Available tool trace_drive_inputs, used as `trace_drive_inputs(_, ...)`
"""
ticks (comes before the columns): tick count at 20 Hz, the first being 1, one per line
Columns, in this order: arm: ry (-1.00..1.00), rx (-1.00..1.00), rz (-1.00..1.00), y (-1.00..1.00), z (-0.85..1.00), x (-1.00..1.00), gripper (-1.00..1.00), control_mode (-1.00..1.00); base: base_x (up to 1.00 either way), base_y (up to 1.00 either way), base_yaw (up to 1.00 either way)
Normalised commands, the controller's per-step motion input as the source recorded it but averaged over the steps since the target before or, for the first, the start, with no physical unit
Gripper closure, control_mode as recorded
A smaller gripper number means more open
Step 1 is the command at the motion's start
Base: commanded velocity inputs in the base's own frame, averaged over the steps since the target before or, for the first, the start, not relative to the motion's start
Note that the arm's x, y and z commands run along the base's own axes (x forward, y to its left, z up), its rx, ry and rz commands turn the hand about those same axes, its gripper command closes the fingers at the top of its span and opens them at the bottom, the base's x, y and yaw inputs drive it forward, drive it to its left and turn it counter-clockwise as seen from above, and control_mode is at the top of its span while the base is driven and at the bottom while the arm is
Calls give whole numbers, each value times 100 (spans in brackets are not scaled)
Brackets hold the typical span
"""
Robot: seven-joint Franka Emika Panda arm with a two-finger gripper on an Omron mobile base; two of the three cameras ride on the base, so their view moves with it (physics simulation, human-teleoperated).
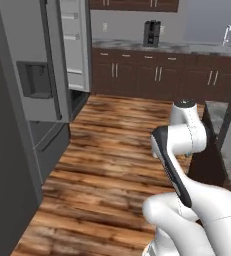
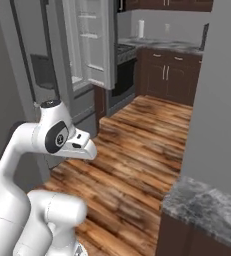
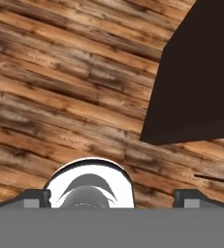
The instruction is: Take the cheese, chicken drumstick, and onion from the fridge and place them on the plate on the dining counter to create an appetizer plate.
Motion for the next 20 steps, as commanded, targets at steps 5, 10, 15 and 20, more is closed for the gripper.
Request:
trace_drive_inputs(5, 0, 0, 0, 0, 0, 0, -100, 100, 100, 27, -4)
trace_drive_inputs(10, 0, 0, 0, 0, 0, 0, -100, 100, 100, 29, -4)
trace_drive_inputs(15, 0, 0, 0, 0, 0, 0, -100, 100, 100, 13, -1)
trace_drive_inputs(20, 0, 0, 0, 0, 0, 0, -100, 100, 97, 0, 2)
